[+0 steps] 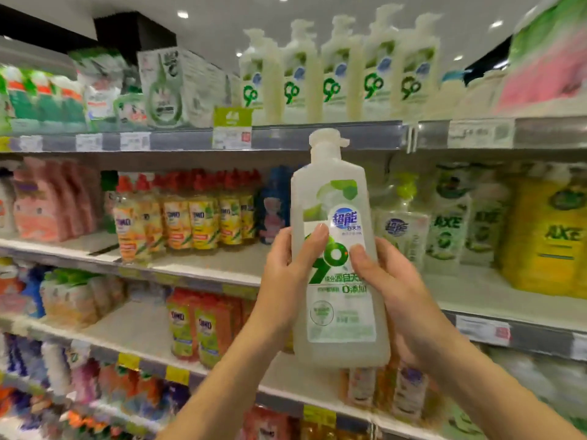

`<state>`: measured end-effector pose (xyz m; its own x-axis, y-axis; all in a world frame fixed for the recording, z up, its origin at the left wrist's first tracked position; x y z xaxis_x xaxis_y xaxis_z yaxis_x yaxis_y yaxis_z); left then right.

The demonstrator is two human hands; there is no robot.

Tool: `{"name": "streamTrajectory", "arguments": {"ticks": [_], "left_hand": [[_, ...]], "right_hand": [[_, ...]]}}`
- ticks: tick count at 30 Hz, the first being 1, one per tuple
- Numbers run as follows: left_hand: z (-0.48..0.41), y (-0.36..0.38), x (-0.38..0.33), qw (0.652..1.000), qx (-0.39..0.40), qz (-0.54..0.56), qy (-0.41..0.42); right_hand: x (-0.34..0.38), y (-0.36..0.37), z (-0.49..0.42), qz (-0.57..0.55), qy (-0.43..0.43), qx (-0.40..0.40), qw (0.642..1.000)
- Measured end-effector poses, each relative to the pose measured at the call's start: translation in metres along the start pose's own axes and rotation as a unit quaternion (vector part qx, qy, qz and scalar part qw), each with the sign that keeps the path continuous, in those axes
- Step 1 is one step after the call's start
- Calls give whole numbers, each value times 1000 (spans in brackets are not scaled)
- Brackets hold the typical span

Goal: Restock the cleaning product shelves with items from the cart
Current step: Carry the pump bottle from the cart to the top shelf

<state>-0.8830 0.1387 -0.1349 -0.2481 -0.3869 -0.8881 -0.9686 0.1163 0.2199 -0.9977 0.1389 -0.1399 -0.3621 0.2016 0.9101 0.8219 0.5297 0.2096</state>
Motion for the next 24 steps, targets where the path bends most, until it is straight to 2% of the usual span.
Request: {"name": "streamTrajectory", "arguments": {"ticks": [6,11,15,19,24], "left_hand": [[-67,67,-15,994,100,-30,37],[-129,103,-62,982,139,-62,111],[-176,129,-107,960,193,-114,170],[-223,138,-145,931,202,-216,215],[-286,144,-163,917,219,-270,194]], "right_hand": [[61,-57,-18,47,-79,-44,995],[131,-76,-51,98,-152,-53,982],[185,-86,-91,128,-191,-67,971],[237,-91,-134,194,-225,-70,952],[273,-112,-187,291,-231,-105,922]]}}
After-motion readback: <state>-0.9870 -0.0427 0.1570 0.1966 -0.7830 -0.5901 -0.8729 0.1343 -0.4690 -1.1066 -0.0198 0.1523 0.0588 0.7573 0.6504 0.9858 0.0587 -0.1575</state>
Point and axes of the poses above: each hand's wrist, its own z-axis away from the middle knuckle, its own y-axis out of the palm, x = y × z, the point moved 10 cm from there along -z, towards the middle knuckle, and after that the axes turned 7 degrees about x, right-handed, at the moved point
